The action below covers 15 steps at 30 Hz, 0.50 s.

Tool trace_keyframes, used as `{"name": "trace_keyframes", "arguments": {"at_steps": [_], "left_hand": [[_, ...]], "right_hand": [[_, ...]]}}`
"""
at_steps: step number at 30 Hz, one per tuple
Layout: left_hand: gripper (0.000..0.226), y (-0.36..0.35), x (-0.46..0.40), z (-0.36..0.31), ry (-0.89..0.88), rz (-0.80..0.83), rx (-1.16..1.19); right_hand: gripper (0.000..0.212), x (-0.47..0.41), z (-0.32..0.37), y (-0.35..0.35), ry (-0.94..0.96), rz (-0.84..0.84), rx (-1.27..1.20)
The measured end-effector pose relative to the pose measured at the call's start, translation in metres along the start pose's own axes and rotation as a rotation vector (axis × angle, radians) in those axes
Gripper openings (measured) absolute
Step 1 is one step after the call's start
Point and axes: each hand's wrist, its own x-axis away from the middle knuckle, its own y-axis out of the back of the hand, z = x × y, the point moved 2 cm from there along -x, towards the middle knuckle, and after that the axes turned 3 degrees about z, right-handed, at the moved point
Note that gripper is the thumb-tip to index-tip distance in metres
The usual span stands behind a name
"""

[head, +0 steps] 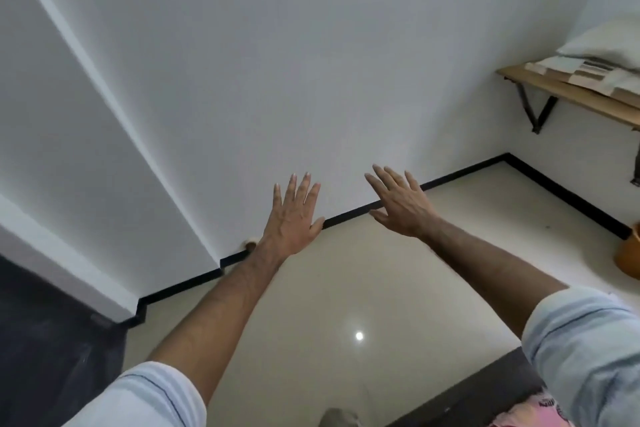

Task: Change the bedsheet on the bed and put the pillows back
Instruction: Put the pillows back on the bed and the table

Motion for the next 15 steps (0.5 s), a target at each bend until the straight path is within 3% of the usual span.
{"name": "trace_keyframes", "arguments": {"at_steps": [7,15], "left_hand": [[0.075,-0.022,-0.149,-0.025,-0.171,-0.041,0.075],[0.075,-0.017,-0.388,-0.100,-0.313,-0.075,0.071]], "right_hand": [[0.081,-0.064,-0.106,-0.033,-0.132,0.037,0.053],[0.082,-0.166,-0.290,-0.039,-0.226,0.075,0.153]]}}
